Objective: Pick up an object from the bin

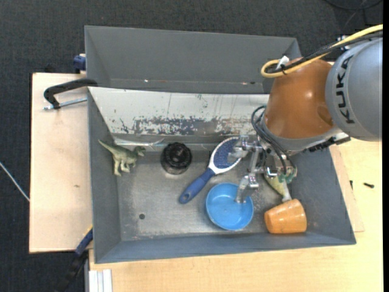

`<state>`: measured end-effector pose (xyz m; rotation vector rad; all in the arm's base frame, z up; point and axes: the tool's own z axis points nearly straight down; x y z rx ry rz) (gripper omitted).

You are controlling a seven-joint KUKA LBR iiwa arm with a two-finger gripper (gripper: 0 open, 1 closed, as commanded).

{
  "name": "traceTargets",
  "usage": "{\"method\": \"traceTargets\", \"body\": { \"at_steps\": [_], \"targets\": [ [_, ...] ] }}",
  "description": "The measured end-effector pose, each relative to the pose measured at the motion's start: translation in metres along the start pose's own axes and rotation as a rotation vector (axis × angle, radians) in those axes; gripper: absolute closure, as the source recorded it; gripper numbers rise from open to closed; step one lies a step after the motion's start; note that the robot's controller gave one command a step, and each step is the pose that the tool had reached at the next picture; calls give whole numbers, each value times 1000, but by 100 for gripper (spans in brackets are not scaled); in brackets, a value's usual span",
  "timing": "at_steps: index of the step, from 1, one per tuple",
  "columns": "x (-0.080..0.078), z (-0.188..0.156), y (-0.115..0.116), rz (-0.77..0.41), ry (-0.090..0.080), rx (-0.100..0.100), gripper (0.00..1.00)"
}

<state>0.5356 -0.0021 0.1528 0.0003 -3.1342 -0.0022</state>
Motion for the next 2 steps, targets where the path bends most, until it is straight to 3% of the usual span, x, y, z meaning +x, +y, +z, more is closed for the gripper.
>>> {"method": "traceTargets", "body": {
  "at_steps": [1,2],
  "targets": [
    [0,57,15,-64,-28,0,0],
    [-3,60,22,-58,-41,2,0]
  ]
}}
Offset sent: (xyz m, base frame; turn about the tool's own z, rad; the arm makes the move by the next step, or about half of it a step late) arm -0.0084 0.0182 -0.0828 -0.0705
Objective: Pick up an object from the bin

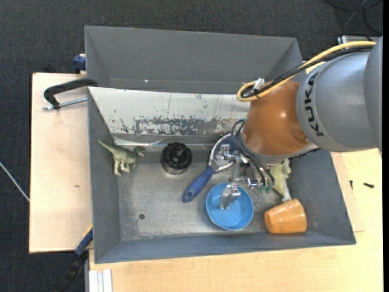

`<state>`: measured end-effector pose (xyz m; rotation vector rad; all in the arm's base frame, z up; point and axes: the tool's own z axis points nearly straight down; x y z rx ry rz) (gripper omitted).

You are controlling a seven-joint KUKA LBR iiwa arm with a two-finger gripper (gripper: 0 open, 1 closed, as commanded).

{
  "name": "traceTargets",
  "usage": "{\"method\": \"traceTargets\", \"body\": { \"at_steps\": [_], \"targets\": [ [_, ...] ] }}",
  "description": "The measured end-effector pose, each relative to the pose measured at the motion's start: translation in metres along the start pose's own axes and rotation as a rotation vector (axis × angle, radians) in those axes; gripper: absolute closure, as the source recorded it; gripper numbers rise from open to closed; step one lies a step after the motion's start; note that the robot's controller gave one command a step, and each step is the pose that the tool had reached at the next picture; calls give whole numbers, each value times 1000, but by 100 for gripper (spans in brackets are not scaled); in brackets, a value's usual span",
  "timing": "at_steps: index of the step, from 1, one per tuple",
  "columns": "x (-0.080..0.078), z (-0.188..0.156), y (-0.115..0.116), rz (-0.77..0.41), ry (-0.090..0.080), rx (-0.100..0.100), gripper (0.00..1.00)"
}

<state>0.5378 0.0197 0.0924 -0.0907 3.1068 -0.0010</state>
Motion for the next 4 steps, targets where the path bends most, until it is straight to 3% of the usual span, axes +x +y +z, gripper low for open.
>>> {"method": "traceTargets", "body": {
  "at_steps": [1,3,4],
  "targets": [
    [0,1,1,-68,-5,1,0],
    [0,1,1,-71,-6,1,0],
    [-5,-3,0,-70,-23,5,100]
  ]
}}
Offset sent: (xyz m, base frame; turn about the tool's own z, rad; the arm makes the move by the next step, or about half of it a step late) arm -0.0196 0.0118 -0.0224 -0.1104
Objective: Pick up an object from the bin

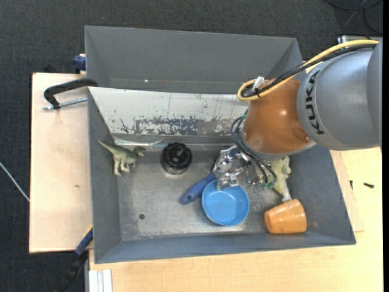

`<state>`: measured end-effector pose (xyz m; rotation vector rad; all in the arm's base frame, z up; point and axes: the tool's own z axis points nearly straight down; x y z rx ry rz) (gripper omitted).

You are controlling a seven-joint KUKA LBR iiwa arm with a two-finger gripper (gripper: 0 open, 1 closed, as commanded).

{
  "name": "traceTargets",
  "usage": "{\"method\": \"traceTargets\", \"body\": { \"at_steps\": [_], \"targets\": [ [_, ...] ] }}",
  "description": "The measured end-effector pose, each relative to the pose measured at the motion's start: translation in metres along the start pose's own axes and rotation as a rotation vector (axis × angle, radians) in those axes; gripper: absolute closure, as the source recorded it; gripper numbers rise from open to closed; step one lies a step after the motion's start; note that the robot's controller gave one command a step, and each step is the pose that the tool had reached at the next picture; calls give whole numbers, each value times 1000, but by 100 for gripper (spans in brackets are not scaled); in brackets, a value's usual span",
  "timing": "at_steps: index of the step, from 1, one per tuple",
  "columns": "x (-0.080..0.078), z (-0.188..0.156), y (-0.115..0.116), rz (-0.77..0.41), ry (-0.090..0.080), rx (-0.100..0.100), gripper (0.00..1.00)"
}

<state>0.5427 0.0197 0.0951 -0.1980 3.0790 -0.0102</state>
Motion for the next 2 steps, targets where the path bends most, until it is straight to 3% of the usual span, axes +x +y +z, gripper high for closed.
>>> {"method": "traceTargets", "body": {
  "at_steps": [1,2],
  "targets": [
    [-4,-27,0,1,45,-10,100],
    [-7,-39,0,1,48,-10,100]
  ]
}}
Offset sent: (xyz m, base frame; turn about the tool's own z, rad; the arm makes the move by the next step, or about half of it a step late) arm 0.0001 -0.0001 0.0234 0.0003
